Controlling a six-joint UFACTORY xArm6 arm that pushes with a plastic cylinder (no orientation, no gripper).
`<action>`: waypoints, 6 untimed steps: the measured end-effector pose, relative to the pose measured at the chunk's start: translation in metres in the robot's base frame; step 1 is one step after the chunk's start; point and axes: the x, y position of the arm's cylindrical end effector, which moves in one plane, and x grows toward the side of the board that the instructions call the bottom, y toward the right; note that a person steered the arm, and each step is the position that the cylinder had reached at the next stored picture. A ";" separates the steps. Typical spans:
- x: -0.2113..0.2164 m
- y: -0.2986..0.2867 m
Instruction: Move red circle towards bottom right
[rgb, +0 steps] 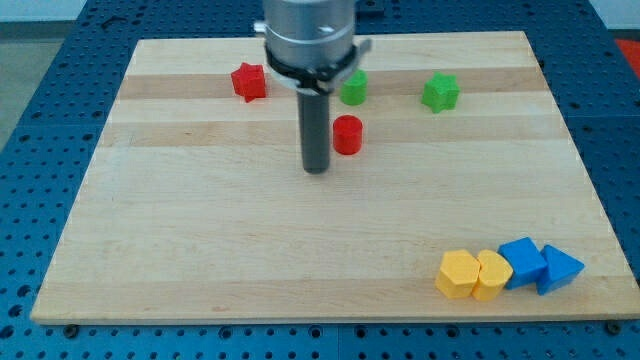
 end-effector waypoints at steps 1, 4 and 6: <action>-0.038 -0.007; -0.035 0.068; -0.001 0.110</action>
